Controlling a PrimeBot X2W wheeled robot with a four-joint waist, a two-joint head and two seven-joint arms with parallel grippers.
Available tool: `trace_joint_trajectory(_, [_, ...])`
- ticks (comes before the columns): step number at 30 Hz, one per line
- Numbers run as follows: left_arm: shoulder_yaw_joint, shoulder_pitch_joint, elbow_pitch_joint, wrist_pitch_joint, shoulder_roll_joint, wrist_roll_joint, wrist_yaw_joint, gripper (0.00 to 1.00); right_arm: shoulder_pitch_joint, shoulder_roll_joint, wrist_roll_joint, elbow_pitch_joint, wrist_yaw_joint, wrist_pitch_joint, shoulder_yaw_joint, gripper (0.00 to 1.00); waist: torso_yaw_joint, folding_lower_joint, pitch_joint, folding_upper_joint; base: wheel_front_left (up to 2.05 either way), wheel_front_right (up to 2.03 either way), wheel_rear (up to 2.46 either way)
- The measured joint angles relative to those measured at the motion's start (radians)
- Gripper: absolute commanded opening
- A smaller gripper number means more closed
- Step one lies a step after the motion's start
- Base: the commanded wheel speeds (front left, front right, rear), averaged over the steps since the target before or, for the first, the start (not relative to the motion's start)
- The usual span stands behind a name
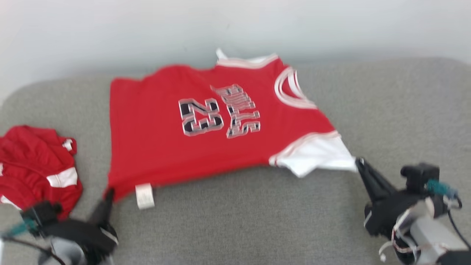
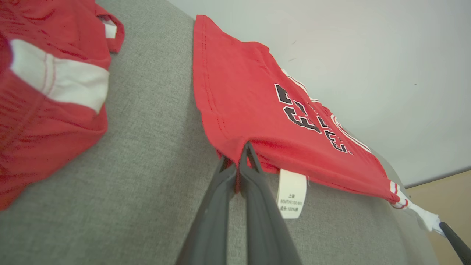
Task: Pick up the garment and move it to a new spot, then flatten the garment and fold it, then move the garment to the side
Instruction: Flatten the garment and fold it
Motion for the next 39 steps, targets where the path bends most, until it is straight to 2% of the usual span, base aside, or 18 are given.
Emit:
trace_joint_trajectory(5, [-0.067, 0.085, -0.021, 0.000, -0.015, 0.054, 0.002, 0.00, 0.126, -0.013, 0.047, -0.043, 0.000, -0.001, 0.007, 0.00, -0.008, 0.0000, -0.074, 0.0000, 0.00, 0.00, 0.00])
trace_joint_trajectory(10, [-0.077, 0.156, -0.042, -0.001, -0.016, 0.056, 0.028, 0.00, 0.253, -0.021, 0.056, -0.088, 0.000, -0.001, 0.052, 0.00, -0.012, 0.0001, -0.137, 0.0000, 0.00, 0.00, 0.00])
trace_joint_trajectory(13, [-0.108, 0.194, -0.040, -0.001, 0.001, 0.098, 0.056, 0.00, 0.297, -0.026, 0.056, -0.110, 0.000, 0.000, 0.070, 0.00, -0.014, 0.0000, -0.165, -0.0001, 0.00, 0.00, 0.00])
trace_joint_trajectory(21, [-0.126, 0.228, -0.042, -0.001, 0.030, 0.146, 0.107, 0.00, 0.359, -0.058, 0.054, -0.165, 0.000, 0.036, 0.092, 0.00, -0.020, 0.0002, -0.194, 0.0000, 0.00, 0.00, 0.00])
trace_joint_trajectory(29, [-0.146, 0.270, -0.064, -0.001, 0.034, 0.150, 0.128, 0.00, 0.411, -0.072, 0.055, -0.214, -0.003, 0.095, 0.110, 0.00, -0.015, 0.0003, -0.192, 0.0001, 0.00, 0.00, 0.00])
trace_joint_trajectory(36, [-0.161, 0.268, -0.065, 0.010, 0.037, 0.172, 0.141, 0.00, 0.415, -0.086, 0.053, -0.223, -0.042, 0.162, 0.131, 0.00, -0.015, 0.0004, -0.182, 0.0001, 0.00, 0.00, 0.00])
trace_joint_trajectory(39, [-0.170, 0.266, -0.060, 0.019, 0.037, 0.172, 0.143, 0.00, 0.416, -0.086, 0.055, -0.220, -0.046, 0.191, 0.139, 0.00, -0.016, 0.0003, -0.177, 0.0001, 0.00, 0.00, 0.00])
